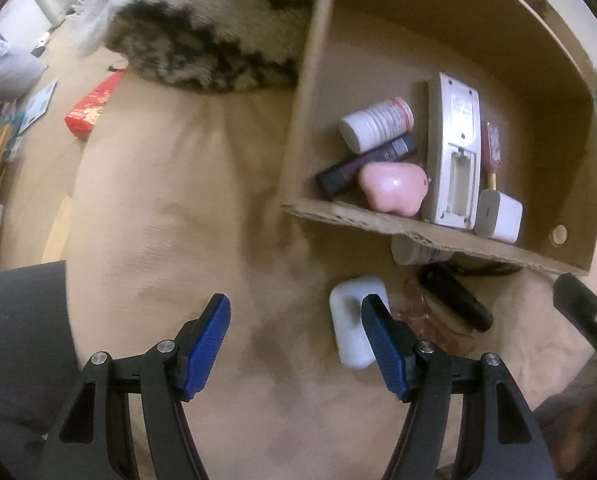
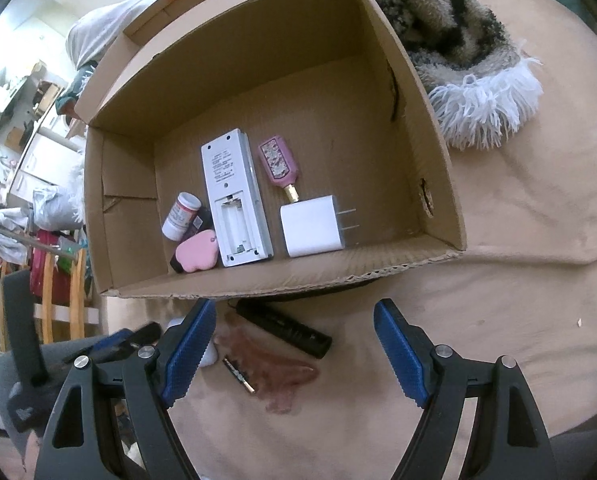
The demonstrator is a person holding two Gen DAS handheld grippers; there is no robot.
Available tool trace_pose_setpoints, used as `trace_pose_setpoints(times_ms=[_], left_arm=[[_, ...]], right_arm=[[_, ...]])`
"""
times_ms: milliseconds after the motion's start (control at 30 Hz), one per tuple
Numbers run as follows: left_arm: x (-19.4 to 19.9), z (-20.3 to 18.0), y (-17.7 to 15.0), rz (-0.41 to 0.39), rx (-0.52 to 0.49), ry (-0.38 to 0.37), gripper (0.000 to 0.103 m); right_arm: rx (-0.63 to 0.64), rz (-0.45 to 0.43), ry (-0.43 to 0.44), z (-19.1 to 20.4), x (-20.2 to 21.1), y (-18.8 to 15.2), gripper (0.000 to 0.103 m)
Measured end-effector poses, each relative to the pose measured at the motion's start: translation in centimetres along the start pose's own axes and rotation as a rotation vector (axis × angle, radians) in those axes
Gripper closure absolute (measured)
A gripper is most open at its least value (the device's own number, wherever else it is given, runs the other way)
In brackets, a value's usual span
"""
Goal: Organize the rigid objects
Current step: 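Move the left tool to the table and grasp the white capsule case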
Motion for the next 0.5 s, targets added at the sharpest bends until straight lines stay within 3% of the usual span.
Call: trace_pose_setpoints(times_ms=[200,333,367,400,500], left_arm=[[-2.4,-1.4,-0.2,0.086,0.013,-0.067,0.038],[-3.8,-2.9,-0.3,0.124,-0.023,-0.062,0.041],[-3.9,-3.2,-0.3,0.119,-0.042,-0.058,0.050],[-3.8,-3.4,-0.2,0.108,-0.043,-0.072,0.067],[-3.4,-3.8,-0.1,0.106,-0.070,-0.074,0.084]], right_arm=[[-0.004,0.015,-0.010,-0.1,-0.7,0.0,0.017],[0.006,0.037,-0.017,0.2,-1.7,-0.1,0.017],[0.009,0.046,-0.018,0.3,-1.9,-0.1,0.017],[0.011,0.054,-0.019,0.3,-2.2,-0.3,0.017],[-0.009,0.088,-0.003,0.1,-3.0,-0.7,0.017]])
Point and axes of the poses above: each gripper's, at about its wrist camera, not at the fingertips, and x roughly against the way its jaws point, z to its left, y to its top, the point moved 3 cm from there along -x, roughly the way its jaws point, and after that the axes turned 3 degrees about -x, right-handed, at the moved point
